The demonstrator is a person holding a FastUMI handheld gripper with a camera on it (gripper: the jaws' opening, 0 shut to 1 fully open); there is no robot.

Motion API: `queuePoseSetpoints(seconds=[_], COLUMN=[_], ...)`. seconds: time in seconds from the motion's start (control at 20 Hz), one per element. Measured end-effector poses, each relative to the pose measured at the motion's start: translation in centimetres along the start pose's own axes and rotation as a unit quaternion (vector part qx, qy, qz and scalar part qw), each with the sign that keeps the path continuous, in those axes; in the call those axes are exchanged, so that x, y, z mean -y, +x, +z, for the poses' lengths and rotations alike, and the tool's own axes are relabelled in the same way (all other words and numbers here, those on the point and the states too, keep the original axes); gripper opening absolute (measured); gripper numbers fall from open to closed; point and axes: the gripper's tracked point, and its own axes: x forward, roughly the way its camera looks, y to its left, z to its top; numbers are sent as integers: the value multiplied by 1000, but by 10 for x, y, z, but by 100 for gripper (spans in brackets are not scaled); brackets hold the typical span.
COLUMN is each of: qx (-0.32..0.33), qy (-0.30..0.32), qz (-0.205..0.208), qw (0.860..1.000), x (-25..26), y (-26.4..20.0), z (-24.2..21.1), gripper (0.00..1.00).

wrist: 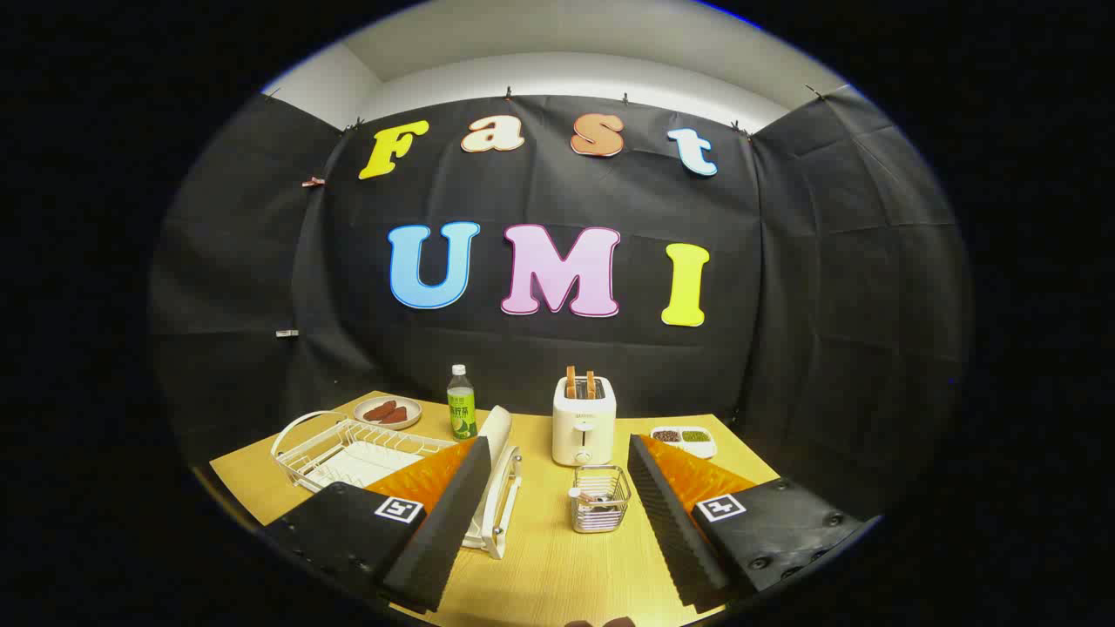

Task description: Take the plate from the dish rack, then take the spoon from the basket and place it into the plate.

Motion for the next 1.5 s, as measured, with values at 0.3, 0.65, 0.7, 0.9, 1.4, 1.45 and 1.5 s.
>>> queuePoseSetpoints(seconds=[0.3, 0.65, 0.7, 0.9, 1.4, 1.45, 1.5], qx=[-3, -18, -18, -25, -29, -38, -50], qy=[-1, -6, -5, -2, -9, -9, -10], qz=[6, 10, 8, 3, 37, 44, 49], qw=[1000, 1000, 1000, 1000, 999, 998, 997], x=[-5, -10, -9, -10, -30, -34, -36], y=[0, 2, 4, 9, 46, 55, 63], z=[-1, -9, -10, -13, 12, 13, 15], gripper=[97, 97, 97, 97, 98, 98, 97])
